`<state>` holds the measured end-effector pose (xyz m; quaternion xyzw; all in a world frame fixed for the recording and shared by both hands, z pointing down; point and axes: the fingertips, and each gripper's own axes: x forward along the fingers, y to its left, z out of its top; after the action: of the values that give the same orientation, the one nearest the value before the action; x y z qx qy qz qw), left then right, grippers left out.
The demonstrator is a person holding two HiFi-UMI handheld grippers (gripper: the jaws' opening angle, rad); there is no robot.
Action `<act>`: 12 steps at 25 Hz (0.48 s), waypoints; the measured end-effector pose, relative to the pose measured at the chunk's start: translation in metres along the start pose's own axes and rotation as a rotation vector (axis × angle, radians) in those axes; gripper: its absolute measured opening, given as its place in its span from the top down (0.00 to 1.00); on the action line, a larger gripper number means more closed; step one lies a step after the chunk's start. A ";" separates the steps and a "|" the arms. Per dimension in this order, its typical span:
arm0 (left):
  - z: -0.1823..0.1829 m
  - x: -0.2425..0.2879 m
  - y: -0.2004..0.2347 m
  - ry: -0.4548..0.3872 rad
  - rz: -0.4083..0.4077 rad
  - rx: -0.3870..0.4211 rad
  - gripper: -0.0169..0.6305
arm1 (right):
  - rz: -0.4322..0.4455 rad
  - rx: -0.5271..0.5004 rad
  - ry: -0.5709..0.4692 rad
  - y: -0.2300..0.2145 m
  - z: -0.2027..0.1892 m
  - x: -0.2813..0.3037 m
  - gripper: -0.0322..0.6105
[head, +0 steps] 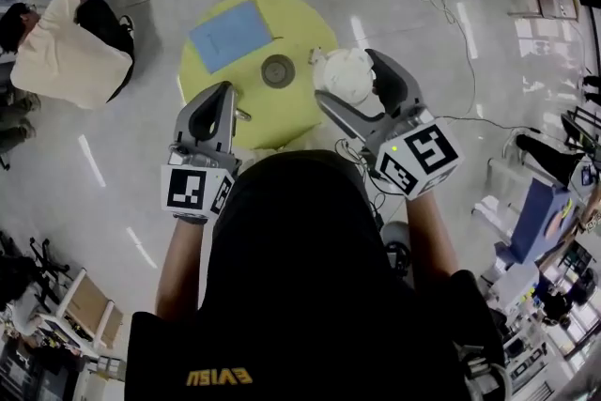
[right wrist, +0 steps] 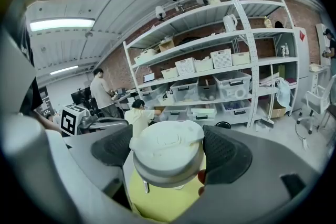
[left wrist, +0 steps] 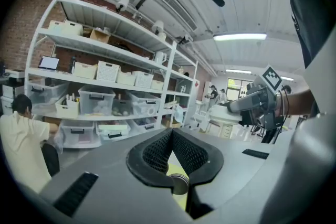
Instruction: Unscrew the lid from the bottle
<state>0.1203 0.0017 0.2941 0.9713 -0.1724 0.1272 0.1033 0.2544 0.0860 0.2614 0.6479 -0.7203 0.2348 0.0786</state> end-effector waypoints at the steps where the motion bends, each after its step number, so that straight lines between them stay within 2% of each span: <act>1: 0.002 0.000 0.000 -0.003 0.006 0.016 0.95 | -0.001 0.001 -0.002 -0.001 0.000 -0.001 0.30; 3: 0.007 -0.003 0.002 -0.010 0.020 0.038 0.95 | -0.006 0.004 -0.004 -0.003 -0.001 -0.004 0.30; 12: 0.012 -0.016 0.023 -0.023 0.062 0.010 0.95 | -0.005 0.005 -0.010 0.002 0.000 0.000 0.30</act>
<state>0.1004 -0.0171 0.2817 0.9674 -0.2027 0.1203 0.0924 0.2527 0.0855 0.2607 0.6512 -0.7185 0.2330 0.0740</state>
